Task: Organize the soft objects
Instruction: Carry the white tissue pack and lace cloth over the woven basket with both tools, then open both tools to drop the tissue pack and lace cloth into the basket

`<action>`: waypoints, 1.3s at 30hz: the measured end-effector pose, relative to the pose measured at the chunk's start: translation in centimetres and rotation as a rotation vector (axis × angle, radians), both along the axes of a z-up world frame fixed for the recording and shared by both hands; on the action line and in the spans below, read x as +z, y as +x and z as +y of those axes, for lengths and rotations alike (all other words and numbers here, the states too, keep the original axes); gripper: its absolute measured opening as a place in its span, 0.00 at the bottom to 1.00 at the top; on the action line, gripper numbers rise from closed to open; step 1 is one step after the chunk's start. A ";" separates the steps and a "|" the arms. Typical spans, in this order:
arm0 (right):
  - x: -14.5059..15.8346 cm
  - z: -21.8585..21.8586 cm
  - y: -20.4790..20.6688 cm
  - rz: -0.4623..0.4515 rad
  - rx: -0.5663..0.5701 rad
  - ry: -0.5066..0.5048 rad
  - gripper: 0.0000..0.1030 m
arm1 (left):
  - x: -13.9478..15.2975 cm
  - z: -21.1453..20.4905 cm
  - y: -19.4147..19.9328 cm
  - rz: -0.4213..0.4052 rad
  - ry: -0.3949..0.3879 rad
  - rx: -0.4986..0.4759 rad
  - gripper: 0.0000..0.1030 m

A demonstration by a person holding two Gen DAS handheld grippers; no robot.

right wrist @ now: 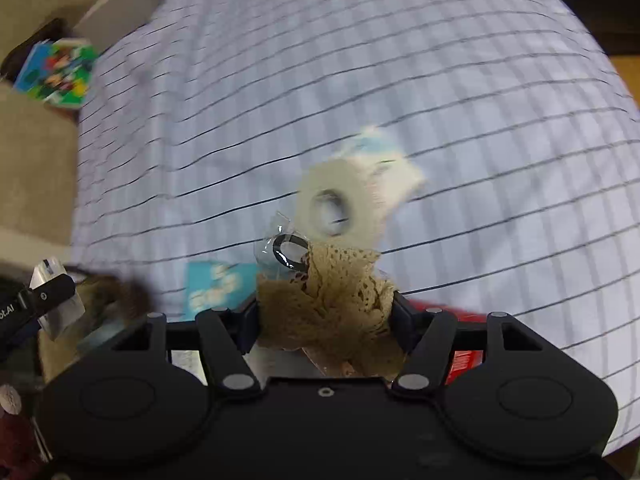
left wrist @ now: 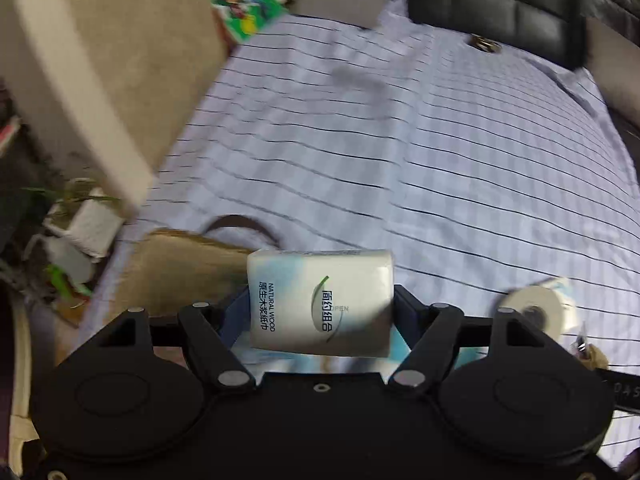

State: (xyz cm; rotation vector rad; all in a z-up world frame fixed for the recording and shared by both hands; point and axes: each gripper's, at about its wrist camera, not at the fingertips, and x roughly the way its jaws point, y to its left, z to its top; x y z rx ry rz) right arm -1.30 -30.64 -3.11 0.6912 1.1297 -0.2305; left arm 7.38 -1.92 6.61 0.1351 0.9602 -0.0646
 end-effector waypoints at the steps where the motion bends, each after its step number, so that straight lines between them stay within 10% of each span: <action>1: 0.4 0.9 0.3 -0.014 0.019 0.005 0.62 | 0.2 1.1 0.0 -0.005 0.010 0.022 0.67; 18: 4.8 19.0 1.8 -0.163 0.441 0.053 0.62 | -1.0 9.9 1.0 0.016 0.059 0.137 0.67; 34: 3.3 24.6 1.5 -0.121 0.602 0.055 0.64 | -1.6 9.4 1.5 0.053 0.050 0.116 0.67; 39: 3.7 25.3 1.2 -0.146 0.610 0.035 0.69 | -0.9 9.5 1.3 0.012 0.059 0.117 0.82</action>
